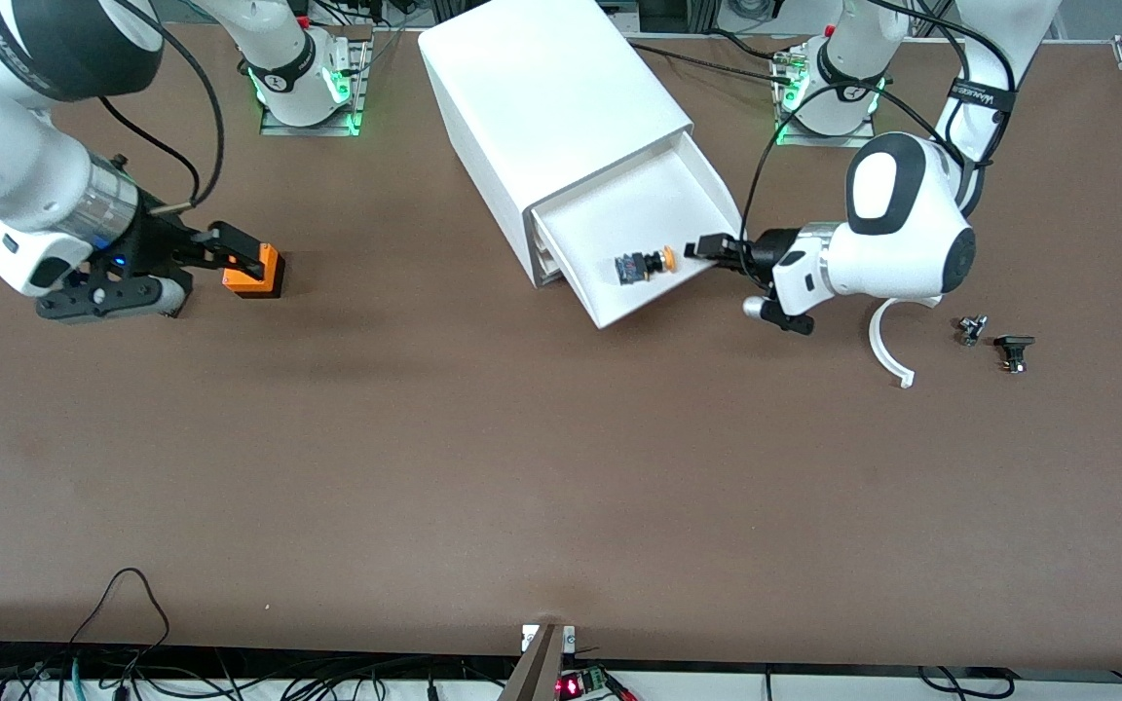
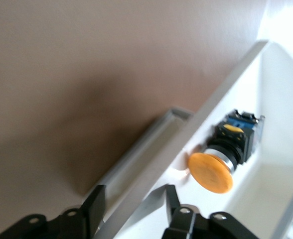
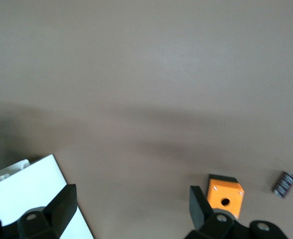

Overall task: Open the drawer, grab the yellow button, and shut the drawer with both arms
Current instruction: 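Release the drawer with the left gripper while the right gripper reaches the drawer, then lower the right gripper into the drawer and grasp the orange button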

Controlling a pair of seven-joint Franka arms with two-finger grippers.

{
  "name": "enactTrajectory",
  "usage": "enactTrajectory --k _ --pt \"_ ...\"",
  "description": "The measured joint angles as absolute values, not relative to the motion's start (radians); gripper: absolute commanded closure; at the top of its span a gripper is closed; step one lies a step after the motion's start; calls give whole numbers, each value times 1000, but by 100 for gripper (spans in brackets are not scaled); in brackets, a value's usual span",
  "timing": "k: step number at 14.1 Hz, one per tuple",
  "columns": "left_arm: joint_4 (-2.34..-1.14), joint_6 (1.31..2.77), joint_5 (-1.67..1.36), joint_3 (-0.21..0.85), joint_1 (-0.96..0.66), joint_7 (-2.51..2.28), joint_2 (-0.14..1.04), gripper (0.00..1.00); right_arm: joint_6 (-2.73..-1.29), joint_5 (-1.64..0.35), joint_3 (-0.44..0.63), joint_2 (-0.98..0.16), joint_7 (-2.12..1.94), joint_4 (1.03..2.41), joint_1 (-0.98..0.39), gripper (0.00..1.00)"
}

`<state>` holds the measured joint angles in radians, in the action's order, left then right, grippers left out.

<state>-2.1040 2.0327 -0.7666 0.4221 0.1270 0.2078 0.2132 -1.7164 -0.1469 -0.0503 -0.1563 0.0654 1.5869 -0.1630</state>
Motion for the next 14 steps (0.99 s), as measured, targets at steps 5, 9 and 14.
enactTrajectory --k 5,9,14 --pt "-2083 2084 -763 364 238 193 120 0 -1738 -151 -55 -341 65 1372 -333 0" --pt "-2032 1977 -591 294 246 188 -20 0 -1825 -151 -64 -401 -49 1317 -414 0" --pt "-1727 1623 -139 267 226 152 -104 0 -2000 -149 -183 -466 -244 1267 -445 0"
